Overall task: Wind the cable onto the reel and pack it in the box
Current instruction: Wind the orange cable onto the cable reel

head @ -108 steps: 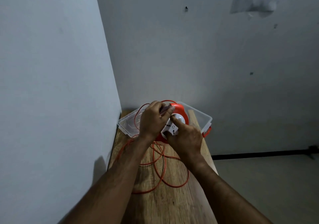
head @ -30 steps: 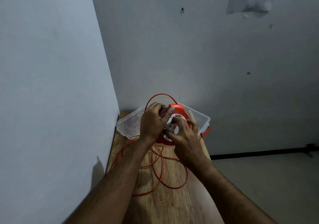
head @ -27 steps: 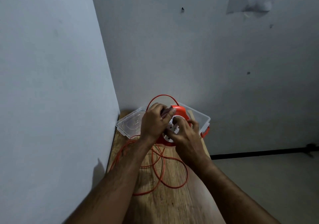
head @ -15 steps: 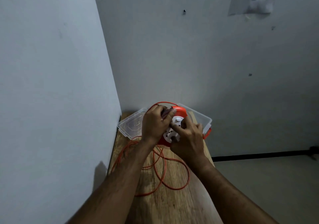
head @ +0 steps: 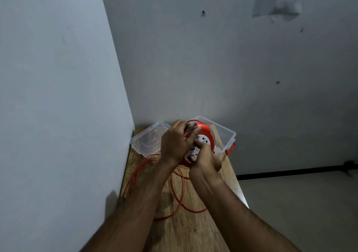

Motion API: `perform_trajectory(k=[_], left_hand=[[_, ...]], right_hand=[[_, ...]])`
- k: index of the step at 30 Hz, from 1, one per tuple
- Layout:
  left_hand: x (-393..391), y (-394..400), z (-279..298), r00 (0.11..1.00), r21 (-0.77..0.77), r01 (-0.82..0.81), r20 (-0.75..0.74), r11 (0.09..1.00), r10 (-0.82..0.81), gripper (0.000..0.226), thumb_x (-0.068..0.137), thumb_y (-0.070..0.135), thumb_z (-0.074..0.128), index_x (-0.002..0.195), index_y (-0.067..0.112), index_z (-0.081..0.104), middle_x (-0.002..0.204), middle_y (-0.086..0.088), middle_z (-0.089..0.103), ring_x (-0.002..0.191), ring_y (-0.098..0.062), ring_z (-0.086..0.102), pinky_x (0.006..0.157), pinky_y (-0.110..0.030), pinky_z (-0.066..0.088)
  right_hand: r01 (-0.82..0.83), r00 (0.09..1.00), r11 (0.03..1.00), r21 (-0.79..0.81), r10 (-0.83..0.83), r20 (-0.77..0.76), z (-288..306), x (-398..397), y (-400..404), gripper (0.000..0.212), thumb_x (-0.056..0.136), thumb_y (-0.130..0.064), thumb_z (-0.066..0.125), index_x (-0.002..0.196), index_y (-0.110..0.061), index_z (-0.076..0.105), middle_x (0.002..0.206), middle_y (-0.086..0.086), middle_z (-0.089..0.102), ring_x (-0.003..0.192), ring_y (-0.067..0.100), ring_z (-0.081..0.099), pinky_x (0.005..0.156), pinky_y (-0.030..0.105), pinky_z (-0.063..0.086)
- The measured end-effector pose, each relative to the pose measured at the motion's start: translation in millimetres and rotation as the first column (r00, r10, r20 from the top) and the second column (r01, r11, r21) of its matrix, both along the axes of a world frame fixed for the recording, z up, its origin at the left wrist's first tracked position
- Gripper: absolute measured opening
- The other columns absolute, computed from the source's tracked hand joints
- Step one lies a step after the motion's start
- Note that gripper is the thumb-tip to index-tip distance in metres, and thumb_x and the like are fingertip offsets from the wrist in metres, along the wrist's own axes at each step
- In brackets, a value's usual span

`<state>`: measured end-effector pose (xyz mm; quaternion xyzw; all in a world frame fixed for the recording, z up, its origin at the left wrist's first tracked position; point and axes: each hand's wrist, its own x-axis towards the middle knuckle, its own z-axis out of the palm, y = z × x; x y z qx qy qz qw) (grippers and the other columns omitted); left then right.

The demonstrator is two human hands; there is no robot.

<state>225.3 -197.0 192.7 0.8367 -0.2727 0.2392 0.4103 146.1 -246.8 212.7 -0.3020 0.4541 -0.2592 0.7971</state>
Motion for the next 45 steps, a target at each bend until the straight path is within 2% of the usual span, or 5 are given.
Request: perform_trajectory(k=[8,13,16,32,45], left_hand=[[7,6,2,0.999,-0.065,-0.032,-0.042,0.997,0.029,0.036,0.094,0.051,0.065,0.087,0.016,0.069,0.084,0.006,0.066,0.075,-0.008,0.058,0.061,-0.02,0.042],[13,7,4,0.998,-0.082,-0.001,-0.065,0.997,-0.004,0.036,0.093,0.052,0.065,0.087,0.016,0.068,0.084,0.005,0.067,0.075,-0.009,0.059,0.064,-0.026,0.05],[14,8,2,0.997,-0.092,0.027,-0.075,0.995,-0.034,0.035,0.093,0.051,0.066,0.092,0.016,0.07,0.089,0.003,0.069,0.078,-0.009,0.062,0.068,-0.029,0.055],[10,10,7,0.998,-0.088,0.008,-0.064,0.996,-0.014,0.036,0.092,0.052,0.066,0.087,0.017,0.069,0.084,0.006,0.066,0.074,-0.009,0.059,0.063,-0.027,0.048],[-3,1,6,0.999,-0.063,-0.035,-0.021,0.997,0.034,0.033,0.094,0.047,0.067,0.095,0.014,0.071,0.091,0.003,0.069,0.078,-0.003,0.056,0.061,-0.001,0.033]], right_hand=[[-0.163,0.985,0.841,-0.515,0.111,-0.132,-18,-11,-11,0.037,0.079,-0.018,0.086,0.106,-0.017,0.061,0.095,0.007,0.071,0.074,0.025,0.075,0.055,0.031,0.06],[-0.141,0.976,-0.454,-0.88,0.086,-0.201,-35,-22,-31,0.015,0.091,-0.017,0.061,0.102,-0.012,0.069,0.098,0.007,0.069,0.093,0.022,0.065,0.083,0.035,0.053],[-0.299,0.93,-0.685,-0.664,-0.053,-0.365,-42,-21,-39,0.036,0.091,-0.025,0.043,0.117,-0.013,0.065,0.12,0.016,0.063,0.115,0.035,0.059,0.095,0.051,0.047],[-0.274,0.955,-0.354,-0.894,0.008,-0.296,-31,-3,-43,0.05,0.067,-0.041,0.086,0.107,-0.016,0.07,0.099,0.006,0.066,0.08,0.018,0.061,0.068,0.02,0.042],[-0.041,0.998,0.995,0.094,0.045,-0.038,-5,16,-15,0.065,0.072,-0.021,0.091,0.116,-0.012,0.045,0.108,0.012,0.064,0.091,0.032,0.072,0.074,0.05,0.064]])
